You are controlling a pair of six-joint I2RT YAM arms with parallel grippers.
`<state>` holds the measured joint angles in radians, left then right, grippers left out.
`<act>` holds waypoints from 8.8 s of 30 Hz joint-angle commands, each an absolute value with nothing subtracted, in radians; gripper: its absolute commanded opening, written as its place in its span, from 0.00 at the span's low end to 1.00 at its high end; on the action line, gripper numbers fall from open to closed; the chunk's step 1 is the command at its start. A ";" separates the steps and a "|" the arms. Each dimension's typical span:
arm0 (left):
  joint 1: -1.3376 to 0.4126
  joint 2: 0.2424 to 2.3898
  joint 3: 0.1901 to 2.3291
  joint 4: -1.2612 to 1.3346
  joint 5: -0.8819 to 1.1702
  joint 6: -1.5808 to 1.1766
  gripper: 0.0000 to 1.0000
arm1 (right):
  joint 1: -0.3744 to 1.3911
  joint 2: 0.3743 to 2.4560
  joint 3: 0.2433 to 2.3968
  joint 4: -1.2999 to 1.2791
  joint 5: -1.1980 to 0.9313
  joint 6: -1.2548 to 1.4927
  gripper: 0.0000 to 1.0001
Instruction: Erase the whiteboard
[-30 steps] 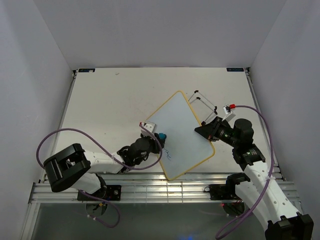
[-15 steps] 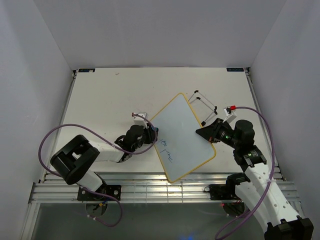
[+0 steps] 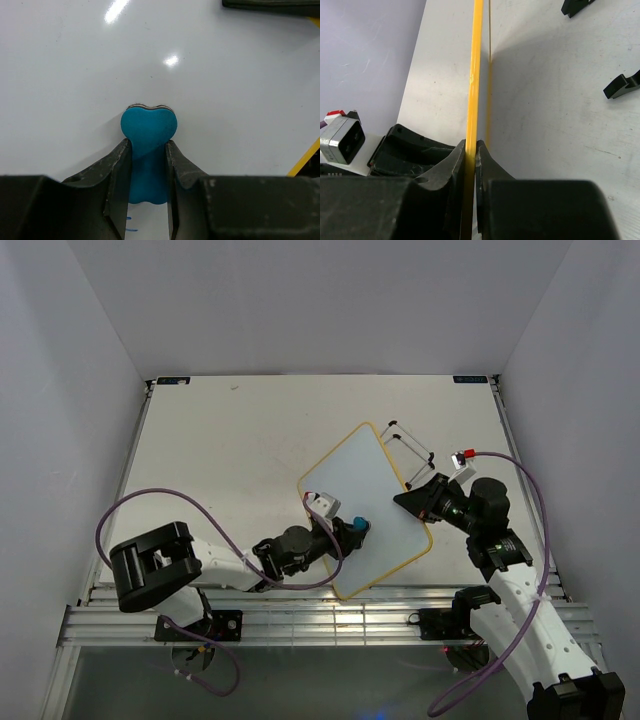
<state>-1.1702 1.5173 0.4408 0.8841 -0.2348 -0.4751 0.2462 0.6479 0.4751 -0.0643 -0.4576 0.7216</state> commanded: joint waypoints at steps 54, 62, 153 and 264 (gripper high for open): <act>-1.361 1.605 0.460 0.796 -0.278 -0.636 0.00 | 0.281 0.644 0.537 0.178 -0.609 0.842 0.08; -1.204 1.542 0.393 0.640 -0.327 -0.770 0.00 | 0.281 0.644 0.549 0.163 -0.611 0.838 0.08; -0.603 1.405 0.670 -0.271 -0.275 -0.807 0.64 | 0.279 1.031 1.385 -0.544 -0.316 -0.036 0.08; -0.549 0.885 1.053 -0.725 -0.546 -0.497 0.98 | -0.006 1.033 1.336 -0.590 -0.031 0.067 0.90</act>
